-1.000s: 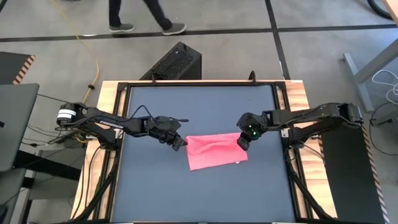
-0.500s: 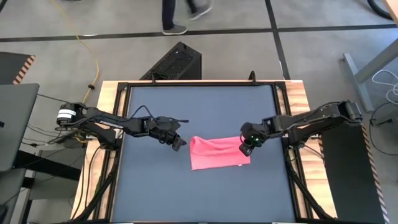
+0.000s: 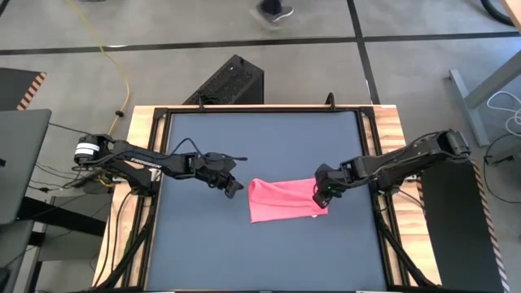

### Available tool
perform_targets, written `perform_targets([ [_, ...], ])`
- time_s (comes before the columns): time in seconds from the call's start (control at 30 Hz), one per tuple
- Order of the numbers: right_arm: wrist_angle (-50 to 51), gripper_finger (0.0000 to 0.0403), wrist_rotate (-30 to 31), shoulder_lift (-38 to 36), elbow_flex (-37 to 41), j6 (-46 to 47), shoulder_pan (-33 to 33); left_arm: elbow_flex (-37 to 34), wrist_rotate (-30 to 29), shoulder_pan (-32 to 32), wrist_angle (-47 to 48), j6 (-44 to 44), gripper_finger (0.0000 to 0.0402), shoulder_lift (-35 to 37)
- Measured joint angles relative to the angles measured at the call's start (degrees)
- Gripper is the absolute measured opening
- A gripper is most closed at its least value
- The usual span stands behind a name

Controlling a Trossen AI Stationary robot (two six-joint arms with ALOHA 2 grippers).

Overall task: Roll towel
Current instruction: Fold the pink towel

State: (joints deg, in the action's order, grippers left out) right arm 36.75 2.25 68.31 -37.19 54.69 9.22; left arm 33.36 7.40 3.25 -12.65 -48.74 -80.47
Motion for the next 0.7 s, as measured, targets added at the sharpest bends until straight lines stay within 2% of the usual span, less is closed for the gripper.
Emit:
perform_targets([
  [0.1, -0.79, 0.0237, -1.6, 3.26, 0.0, 1.66, 1.03, -0.02, -0.26, 0.0, 0.57, -0.01, 0.0, 0.0],
  [0.27, -6.22, 0.0236, -3.63, 7.06, 0.0, 3.65, 3.32, -0.02, -0.25, 0.0, 1.03, -0.11, 0.0, 0.0],
  [0.43, -9.06, 0.0228, -0.12, 6.92, 0.0, 5.92, 3.78, -0.02, -0.12, 0.0, 1.97, -0.34, 0.0, -0.02],
  [0.7, -6.82, 0.0224, -1.01, 6.44, 0.0, 8.86, 6.55, -0.02, 0.59, 0.0, 3.42, -0.34, 0.0, -0.02],
])
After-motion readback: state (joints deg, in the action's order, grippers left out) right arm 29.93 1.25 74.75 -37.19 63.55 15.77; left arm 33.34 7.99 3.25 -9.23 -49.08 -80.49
